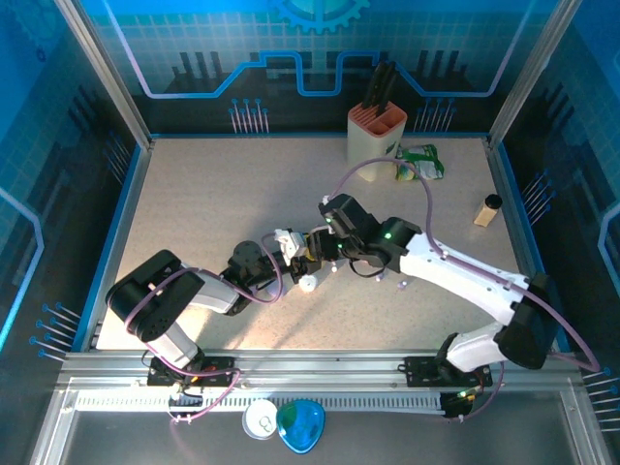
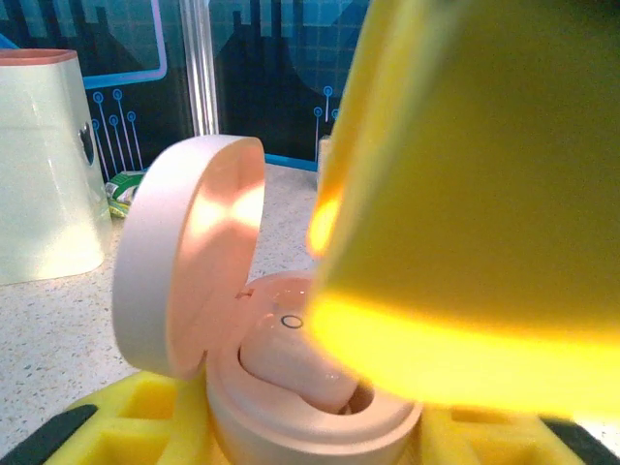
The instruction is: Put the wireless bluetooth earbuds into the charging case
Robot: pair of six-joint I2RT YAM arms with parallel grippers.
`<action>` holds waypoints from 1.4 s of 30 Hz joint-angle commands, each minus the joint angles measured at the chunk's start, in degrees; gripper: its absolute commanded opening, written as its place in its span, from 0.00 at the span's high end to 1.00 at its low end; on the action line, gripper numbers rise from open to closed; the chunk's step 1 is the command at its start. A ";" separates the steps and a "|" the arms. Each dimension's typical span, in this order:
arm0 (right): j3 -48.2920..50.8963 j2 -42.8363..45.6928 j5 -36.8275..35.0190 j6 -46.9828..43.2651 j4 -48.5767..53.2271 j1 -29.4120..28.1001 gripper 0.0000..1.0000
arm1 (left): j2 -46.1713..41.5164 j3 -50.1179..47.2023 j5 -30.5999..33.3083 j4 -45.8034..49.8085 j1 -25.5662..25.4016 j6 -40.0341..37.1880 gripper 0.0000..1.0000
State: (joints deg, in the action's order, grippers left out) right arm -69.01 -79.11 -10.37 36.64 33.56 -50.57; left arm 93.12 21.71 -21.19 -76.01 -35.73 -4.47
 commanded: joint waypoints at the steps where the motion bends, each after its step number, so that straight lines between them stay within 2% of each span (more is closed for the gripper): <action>1: 2.96 6.47 -0.25 -2.20 -1.16 0.20 0.50 | -0.52 -0.37 0.45 -2.39 0.42 0.80 0.69; 6: 13.56 17.03 -0.84 -1.50 -4.54 4.78 0.47 | -1.85 -1.17 0.62 -1.57 0.40 0.79 0.69; 9: 21.70 21.07 2.94 0.80 -7.08 12.80 0.47 | -3.33 -1.66 0.28 -0.42 0.45 1.18 0.69; 13: 29.20 18.74 11.44 1.32 -11.42 24.15 0.46 | -6.36 -2.47 -0.14 2.12 0.41 1.32 0.69; 16: 30.97 13.44 16.27 2.70 -13.91 28.73 0.46 | -9.77 -3.06 -0.08 5.33 0.47 0.80 0.69; 22: 33.50 4.53 21.54 8.44 -25.25 30.13 0.49 | -15.20 -3.69 0.46 11.94 0.38 -0.76 0.68; 26: 34.47 0.33 23.04 11.94 -30.97 30.53 0.57 | -16.21 -3.54 0.28 13.38 0.38 -0.89 0.68; 33: 35.51 -3.58 22.93 15.19 -34.03 31.60 0.60 | -16.38 -2.79 -0.16 14.83 0.32 -1.18 0.68; 42: 36.72 -6.70 27.24 18.38 -39.60 33.86 0.63 | -16.04 -2.47 -0.25 14.98 0.26 -0.91 0.68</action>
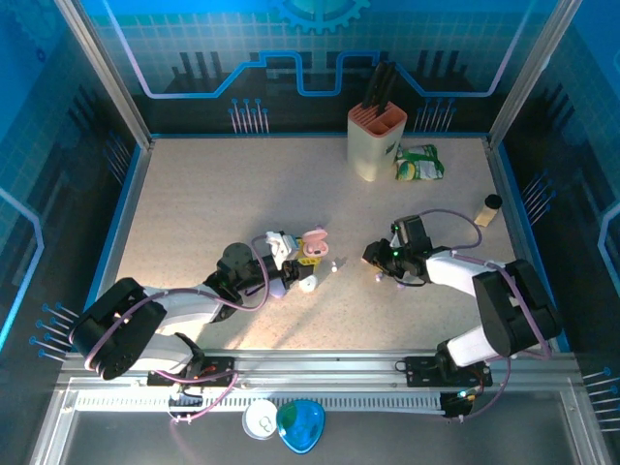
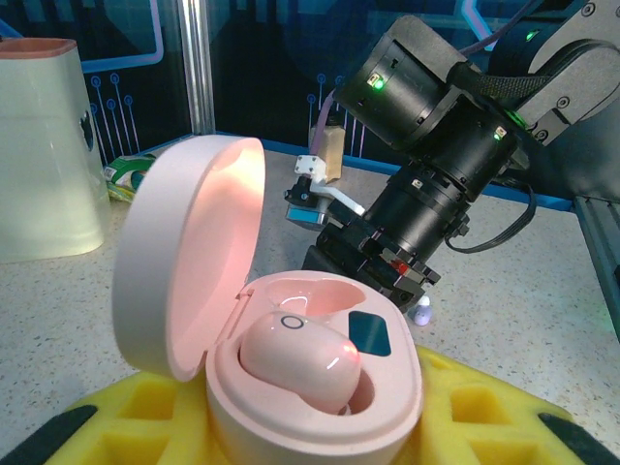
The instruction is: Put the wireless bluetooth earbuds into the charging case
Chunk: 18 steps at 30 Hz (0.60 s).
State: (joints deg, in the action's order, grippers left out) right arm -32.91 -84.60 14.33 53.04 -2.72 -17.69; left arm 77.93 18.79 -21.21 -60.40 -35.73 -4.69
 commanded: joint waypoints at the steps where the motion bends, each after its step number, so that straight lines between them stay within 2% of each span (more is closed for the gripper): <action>1: 0.21 -1.67 2.81 1.90 -3.09 0.99 0.63 | -0.93 0.48 -0.32 -0.68 0.25 -0.68 0.68; 8: -1.32 -5.27 5.51 1.55 -4.49 1.07 0.66 | -1.05 0.37 -0.41 -0.46 0.22 -0.94 0.68; 18: -3.35 -8.95 5.47 0.25 -4.05 1.71 0.73 | -1.24 -0.04 -0.50 -0.42 0.17 -1.11 0.68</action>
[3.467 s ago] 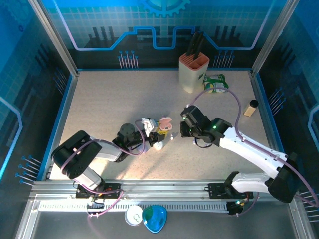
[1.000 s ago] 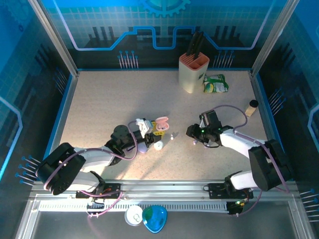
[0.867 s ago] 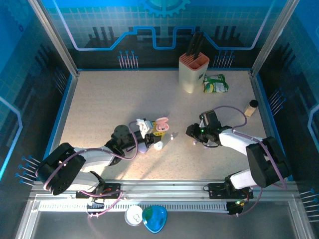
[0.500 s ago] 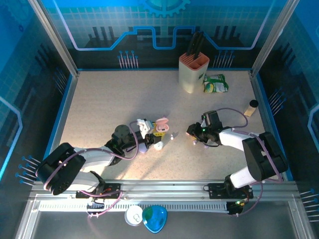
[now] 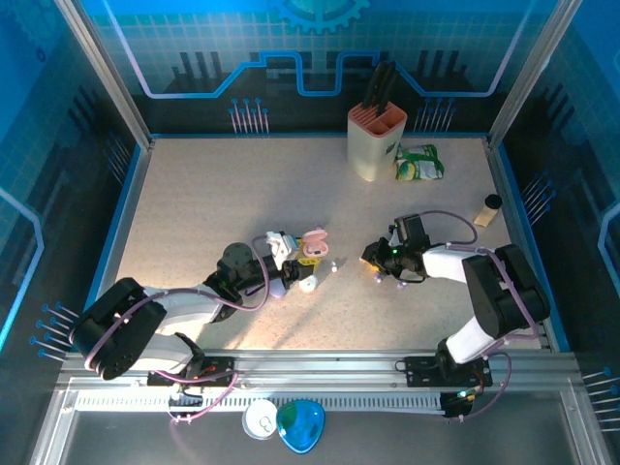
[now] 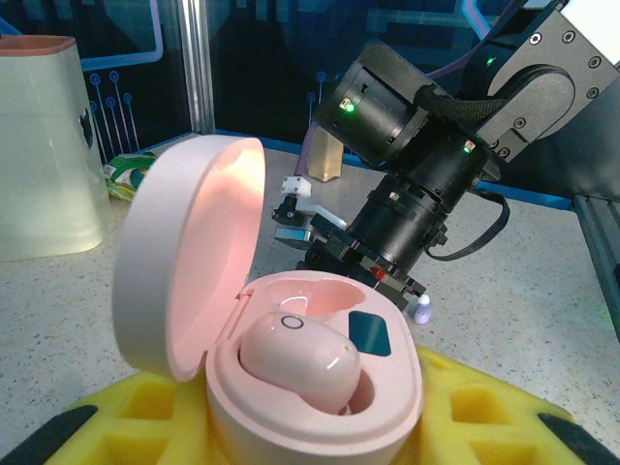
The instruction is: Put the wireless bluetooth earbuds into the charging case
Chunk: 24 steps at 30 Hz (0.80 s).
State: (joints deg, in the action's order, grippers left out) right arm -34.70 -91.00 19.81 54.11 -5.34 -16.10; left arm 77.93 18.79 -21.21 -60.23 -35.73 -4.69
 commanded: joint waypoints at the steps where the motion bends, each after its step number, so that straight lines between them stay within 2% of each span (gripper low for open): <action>1: -1.78 -2.89 -0.05 -0.89 -1.41 0.18 0.74 | -1.20 -0.04 -0.51 -0.54 0.18 -1.13 0.68; 7: -4.33 -4.93 -0.31 -3.20 2.30 0.23 0.79 | -1.38 -0.19 -0.50 -0.42 0.19 -1.29 0.68; 12: -4.75 -3.03 -1.17 -4.95 4.50 0.21 0.80 | -1.81 -0.44 -0.23 0.33 0.18 -1.79 0.68; 18: -4.30 4.84 -3.66 -10.50 8.65 0.07 0.80 | -1.91 -0.11 -0.06 2.43 0.19 -3.61 0.68; 24: -5.42 15.05 -4.37 -20.02 16.38 -1.79 0.79 | -0.22 0.64 -0.30 2.86 0.25 -4.52 0.67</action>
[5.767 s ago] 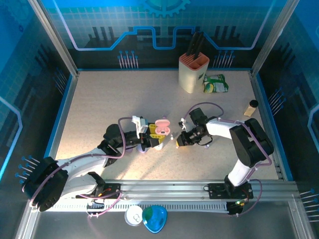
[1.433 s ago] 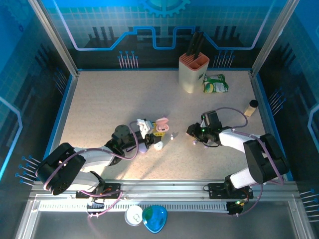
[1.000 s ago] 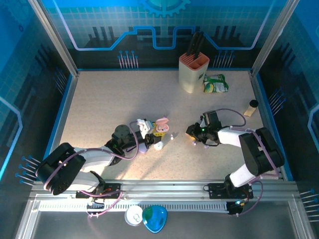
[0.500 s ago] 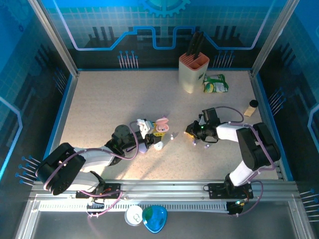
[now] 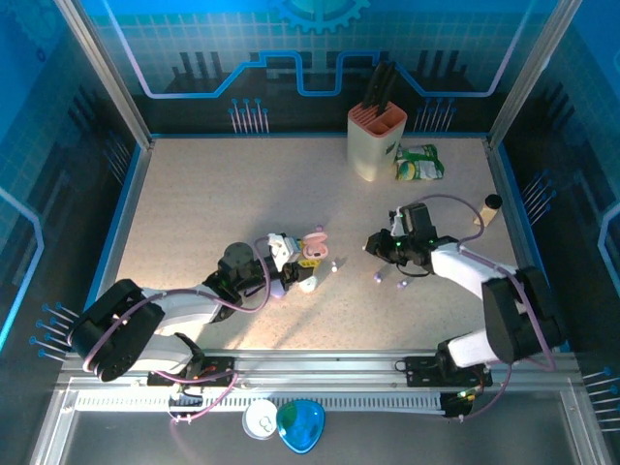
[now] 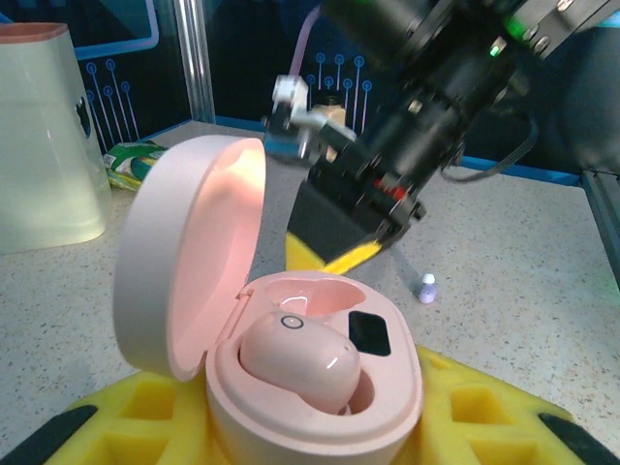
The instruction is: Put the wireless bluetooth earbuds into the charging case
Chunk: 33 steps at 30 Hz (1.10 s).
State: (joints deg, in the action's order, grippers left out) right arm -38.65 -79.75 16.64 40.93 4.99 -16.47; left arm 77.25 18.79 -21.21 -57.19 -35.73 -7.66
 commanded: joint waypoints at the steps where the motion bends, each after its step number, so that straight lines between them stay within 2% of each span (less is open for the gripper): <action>1: -2.41 5.83 -1.94 -8.99 8.56 -2.29 0.79 | 0.97 0.71 -0.40 -0.37 0.22 -1.57 0.67; 5: -9.33 11.59 -4.83 -17.00 21.95 -5.93 0.79 | 2.44 0.86 -2.05 -0.76 0.37 -1.74 0.67; 11: -21.09 13.06 -8.22 -28.12 36.01 -13.71 0.78 | 2.73 3.06 -5.27 4.45 0.73 -0.77 0.67; 16: -26.97 11.19 -10.42 -35.35 39.07 -19.89 0.78 | 2.42 4.23 -7.59 7.21 0.92 -0.38 0.67; 20: -27.82 9.88 -12.87 -40.76 35.93 -24.46 0.76 | 1.44 4.74 -8.88 9.38 0.92 -0.15 0.66; 33: -30.17 2.42 -14.18 -47.86 34.82 -28.38 0.78 | -0.44 5.06 -10.56 12.04 1.09 -0.05 0.66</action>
State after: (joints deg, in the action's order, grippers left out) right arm -67.24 -76.29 3.25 -4.16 39.44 -43.99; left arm 78.06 22.17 -29.87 -45.58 -35.07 -7.75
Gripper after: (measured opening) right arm 0.227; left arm 0.362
